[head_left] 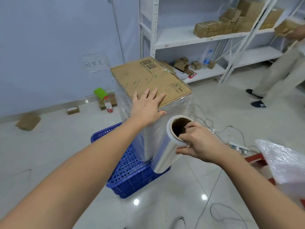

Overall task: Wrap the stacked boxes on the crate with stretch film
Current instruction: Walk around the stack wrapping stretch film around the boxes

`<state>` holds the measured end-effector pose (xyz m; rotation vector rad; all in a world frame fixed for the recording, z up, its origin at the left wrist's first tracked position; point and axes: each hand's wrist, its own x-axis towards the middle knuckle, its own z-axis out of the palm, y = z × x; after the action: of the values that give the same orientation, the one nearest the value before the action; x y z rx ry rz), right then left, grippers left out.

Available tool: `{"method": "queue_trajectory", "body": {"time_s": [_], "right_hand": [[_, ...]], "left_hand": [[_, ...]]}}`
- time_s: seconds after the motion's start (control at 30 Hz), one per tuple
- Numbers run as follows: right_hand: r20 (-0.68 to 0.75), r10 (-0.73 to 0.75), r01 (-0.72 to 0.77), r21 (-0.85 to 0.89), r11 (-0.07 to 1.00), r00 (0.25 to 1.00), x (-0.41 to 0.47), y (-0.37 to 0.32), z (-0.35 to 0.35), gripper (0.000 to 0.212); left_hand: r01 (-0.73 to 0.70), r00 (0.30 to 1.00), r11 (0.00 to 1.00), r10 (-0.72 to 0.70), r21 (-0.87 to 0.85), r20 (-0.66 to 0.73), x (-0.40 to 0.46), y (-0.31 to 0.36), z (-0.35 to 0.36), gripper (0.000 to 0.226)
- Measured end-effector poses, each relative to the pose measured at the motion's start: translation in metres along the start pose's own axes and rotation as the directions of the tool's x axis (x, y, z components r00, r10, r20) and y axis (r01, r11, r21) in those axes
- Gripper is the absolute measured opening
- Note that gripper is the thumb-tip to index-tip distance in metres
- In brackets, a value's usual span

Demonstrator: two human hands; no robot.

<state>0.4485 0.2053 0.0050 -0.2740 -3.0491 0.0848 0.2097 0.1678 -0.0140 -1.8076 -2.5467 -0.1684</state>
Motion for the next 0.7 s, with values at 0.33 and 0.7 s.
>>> {"method": "queue_trajectory", "body": {"time_s": [0.33, 0.7], "right_hand": [[0.093, 0.204, -0.192, -0.117, 0.974, 0.975, 0.013, -0.031, 0.004, 0.031], [-0.019, 0.584, -0.58, -0.155, 0.8, 0.811, 0.037, -0.067, 0.009, 0.051]], "left_hand": [[-0.009, 0.999, 1.0, 0.007, -0.029, -0.038, -0.008, 0.002, -0.001, 0.077], [-0.157, 0.987, 0.962, 0.16, -0.225, -0.007, -0.013, -0.019, -0.015, 0.076]]}}
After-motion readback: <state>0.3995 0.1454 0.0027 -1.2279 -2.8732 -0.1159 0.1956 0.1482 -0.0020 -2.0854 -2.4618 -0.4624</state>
